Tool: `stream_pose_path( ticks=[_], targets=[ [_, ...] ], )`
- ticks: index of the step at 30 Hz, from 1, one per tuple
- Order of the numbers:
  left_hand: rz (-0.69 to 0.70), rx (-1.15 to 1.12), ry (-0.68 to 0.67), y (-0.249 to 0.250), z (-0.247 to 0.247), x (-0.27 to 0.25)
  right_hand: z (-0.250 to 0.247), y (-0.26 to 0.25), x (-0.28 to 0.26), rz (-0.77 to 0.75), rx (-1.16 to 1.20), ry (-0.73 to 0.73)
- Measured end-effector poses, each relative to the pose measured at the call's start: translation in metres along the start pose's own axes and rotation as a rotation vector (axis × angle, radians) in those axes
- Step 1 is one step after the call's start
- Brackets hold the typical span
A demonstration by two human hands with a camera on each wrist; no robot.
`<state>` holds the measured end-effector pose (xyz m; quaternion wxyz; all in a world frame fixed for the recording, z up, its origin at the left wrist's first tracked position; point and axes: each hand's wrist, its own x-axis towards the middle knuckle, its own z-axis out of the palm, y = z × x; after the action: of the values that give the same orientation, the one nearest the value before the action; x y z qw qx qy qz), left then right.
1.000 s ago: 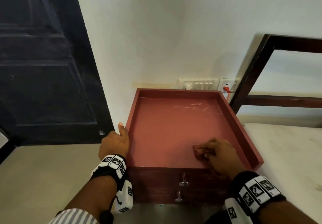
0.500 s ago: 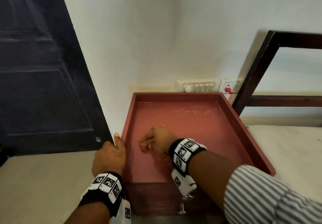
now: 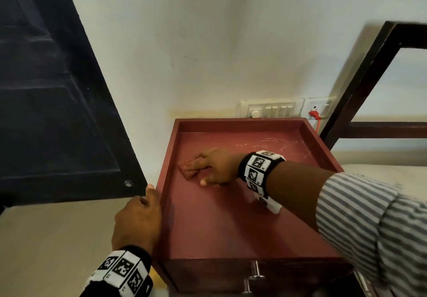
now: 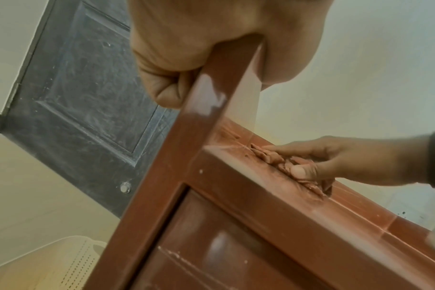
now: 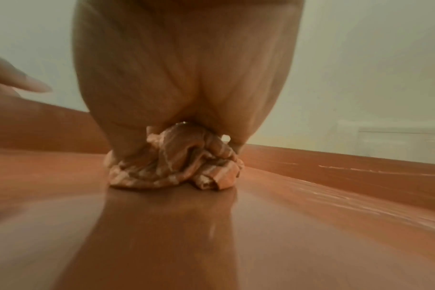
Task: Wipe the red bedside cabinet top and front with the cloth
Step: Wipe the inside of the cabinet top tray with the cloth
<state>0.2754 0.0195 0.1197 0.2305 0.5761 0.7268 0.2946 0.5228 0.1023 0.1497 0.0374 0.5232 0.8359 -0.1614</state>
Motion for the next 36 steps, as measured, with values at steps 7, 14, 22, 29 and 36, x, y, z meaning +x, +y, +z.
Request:
stream_pose_path(
  ticks=[7, 14, 22, 29, 36],
  targets=[
    [-0.008, -0.026, 0.005, 0.003, 0.000, -0.001, -0.011, 0.038, 0.016, 0.350, -0.080, 0.209],
    [-0.016, -0.012, -0.001, 0.002, 0.001, 0.000, -0.006, 0.101, 0.045, 0.552, 0.021, 0.194],
    [-0.043, -0.021, -0.013, 0.007, -0.002, -0.004, -0.014, 0.127, -0.020, 0.589, 0.178, 0.236],
    [-0.041, 0.021, 0.003, 0.014, -0.008, -0.012, 0.010, 0.067, -0.069, 0.521, 0.235, 0.209],
    [-0.032, 0.083, 0.026, 0.023, -0.017, -0.030, 0.064, -0.032, -0.181, 0.345, 0.178, 0.209]
  ],
)
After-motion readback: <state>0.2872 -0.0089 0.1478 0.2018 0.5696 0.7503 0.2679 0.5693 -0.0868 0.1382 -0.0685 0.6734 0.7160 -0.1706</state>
